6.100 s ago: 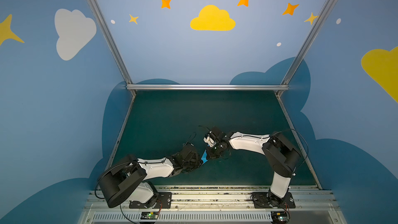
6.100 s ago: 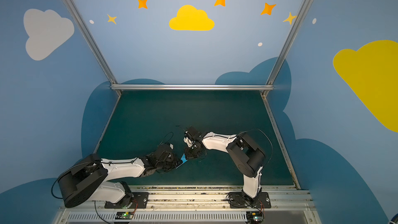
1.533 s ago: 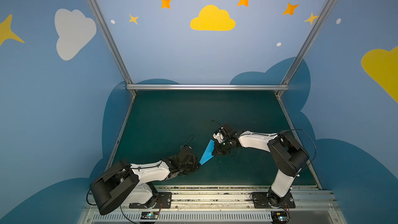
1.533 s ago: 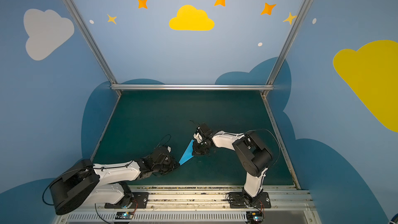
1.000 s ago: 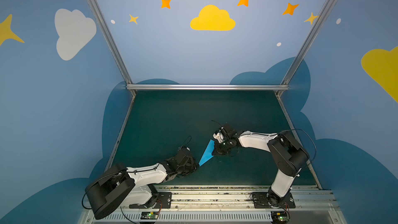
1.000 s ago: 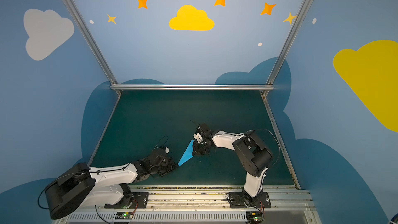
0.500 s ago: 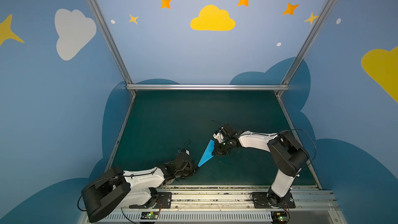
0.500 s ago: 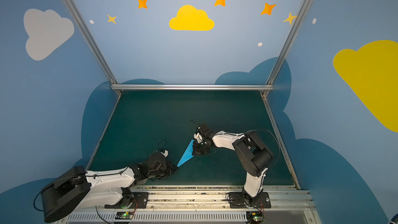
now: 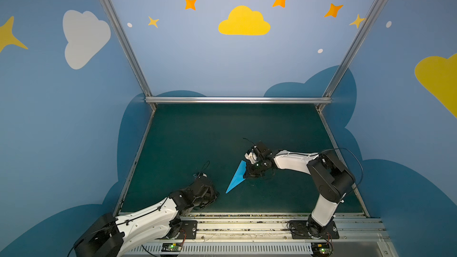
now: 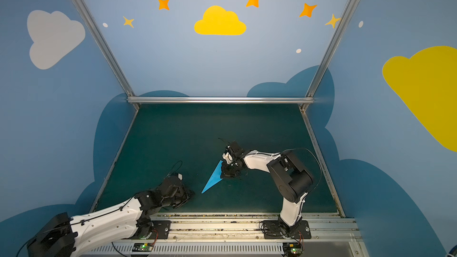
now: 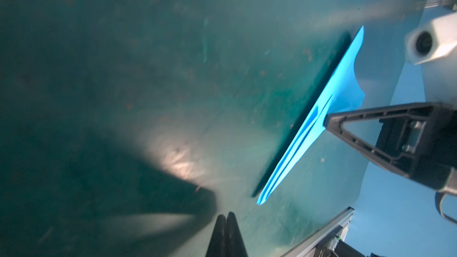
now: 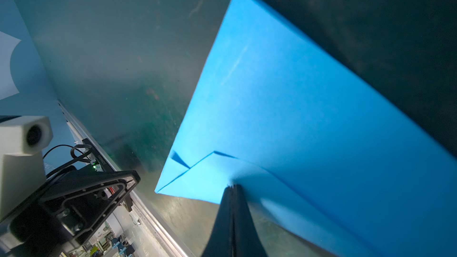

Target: Fold a paper plane with a square sheet of paper (fold left side to right side)

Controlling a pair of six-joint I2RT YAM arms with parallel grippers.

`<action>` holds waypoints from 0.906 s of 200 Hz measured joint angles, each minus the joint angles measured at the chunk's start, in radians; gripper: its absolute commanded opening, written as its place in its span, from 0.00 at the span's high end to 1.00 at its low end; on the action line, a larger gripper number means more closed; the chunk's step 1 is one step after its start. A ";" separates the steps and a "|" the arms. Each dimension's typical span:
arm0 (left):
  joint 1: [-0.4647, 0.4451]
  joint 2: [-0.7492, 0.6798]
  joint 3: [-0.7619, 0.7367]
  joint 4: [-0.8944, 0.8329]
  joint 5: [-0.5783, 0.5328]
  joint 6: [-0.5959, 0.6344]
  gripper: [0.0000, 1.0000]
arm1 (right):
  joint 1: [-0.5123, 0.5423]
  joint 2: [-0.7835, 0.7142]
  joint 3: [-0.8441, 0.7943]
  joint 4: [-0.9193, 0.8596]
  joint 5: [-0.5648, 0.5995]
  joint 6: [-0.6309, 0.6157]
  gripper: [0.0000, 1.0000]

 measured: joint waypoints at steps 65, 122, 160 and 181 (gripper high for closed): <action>0.002 0.307 0.189 0.121 0.055 0.080 0.96 | 0.000 0.000 0.000 0.000 0.000 0.000 1.00; 0.002 0.471 0.229 0.218 0.108 0.111 0.96 | 0.000 0.000 0.000 0.000 0.000 0.000 1.00; 0.004 0.464 0.193 0.265 0.111 0.108 0.96 | 0.000 0.000 0.000 0.000 0.000 0.000 1.00; 0.004 0.438 0.163 0.279 0.111 0.104 0.96 | -0.002 0.000 0.000 0.000 0.000 0.000 1.00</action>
